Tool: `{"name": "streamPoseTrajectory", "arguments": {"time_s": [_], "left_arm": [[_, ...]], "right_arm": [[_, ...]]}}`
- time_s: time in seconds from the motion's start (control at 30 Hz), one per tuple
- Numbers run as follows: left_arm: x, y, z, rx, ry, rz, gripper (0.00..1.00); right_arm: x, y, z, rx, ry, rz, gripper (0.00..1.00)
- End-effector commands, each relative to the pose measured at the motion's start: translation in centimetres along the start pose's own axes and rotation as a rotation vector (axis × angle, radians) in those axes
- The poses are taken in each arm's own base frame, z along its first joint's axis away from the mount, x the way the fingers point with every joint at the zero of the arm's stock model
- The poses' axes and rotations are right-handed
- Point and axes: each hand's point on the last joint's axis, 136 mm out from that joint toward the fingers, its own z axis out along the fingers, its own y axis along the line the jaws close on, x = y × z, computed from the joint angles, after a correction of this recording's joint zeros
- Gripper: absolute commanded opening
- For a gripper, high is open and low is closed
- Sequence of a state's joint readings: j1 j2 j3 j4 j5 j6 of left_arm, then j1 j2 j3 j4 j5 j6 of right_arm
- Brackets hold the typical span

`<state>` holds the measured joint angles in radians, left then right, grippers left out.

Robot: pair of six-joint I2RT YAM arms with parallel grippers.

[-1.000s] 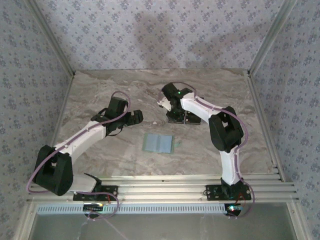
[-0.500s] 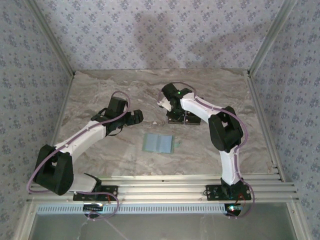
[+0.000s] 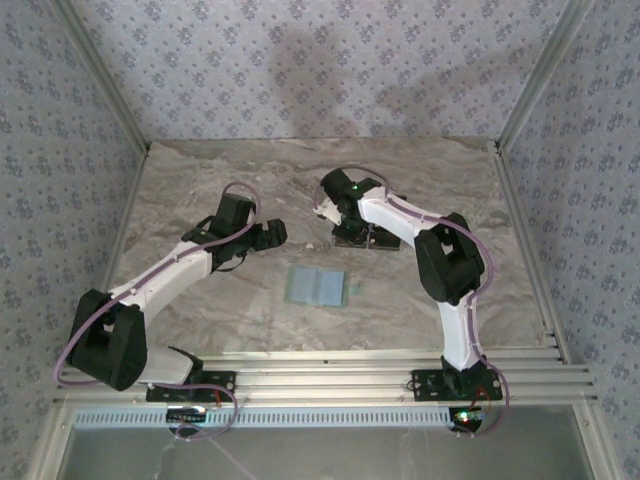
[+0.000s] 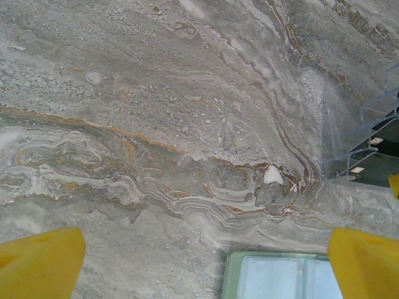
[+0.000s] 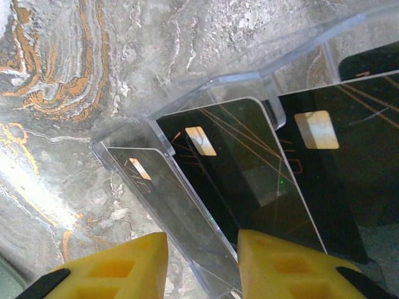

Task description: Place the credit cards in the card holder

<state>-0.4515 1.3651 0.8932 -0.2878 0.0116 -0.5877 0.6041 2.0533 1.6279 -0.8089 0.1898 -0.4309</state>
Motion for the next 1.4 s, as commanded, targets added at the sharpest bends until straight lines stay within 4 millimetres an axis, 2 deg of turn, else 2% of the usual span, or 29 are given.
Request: {"name": "streamPoseTrajectory", "arguments": {"time_s": [0.0,0.3,0.63,0.77,1.0,1.13,1.37], "left_arm": [[0.2,0.1,0.4,0.008,0.008,-0.009,1.0],[0.2,0.0,0.4,0.01,0.007,-0.005,1.0],[0.1,-0.2,0.3,0.02,0.01,0.004,1.0],[0.0,-0.3,0.2,0.024,0.012,0.008,1.0],[-0.2,-0.5,0.0,0.032,0.017,0.019,1.0],[-0.3,-0.4,-0.2,0.036,0.017,0.018,1.0],[-0.2,-0.3,0.0,0.044,0.019,0.01,1.0]], "right_arm": [[0.8,0.1,0.6,0.005,0.046,-0.03,0.36],[0.9,0.4,0.7,-0.005,0.043,-0.033,0.16],[0.2,0.4,-0.5,-0.016,0.007,-0.05,0.14],[0.3,0.6,-0.8,-0.024,0.001,-0.057,0.07],[0.2,0.8,-1.1,-0.02,-0.002,-0.089,0.05],[0.1,0.8,-1.4,-0.016,0.001,-0.096,0.0],[-0.6,0.2,-2.5,0.008,-0.01,-0.094,0.0]]}}
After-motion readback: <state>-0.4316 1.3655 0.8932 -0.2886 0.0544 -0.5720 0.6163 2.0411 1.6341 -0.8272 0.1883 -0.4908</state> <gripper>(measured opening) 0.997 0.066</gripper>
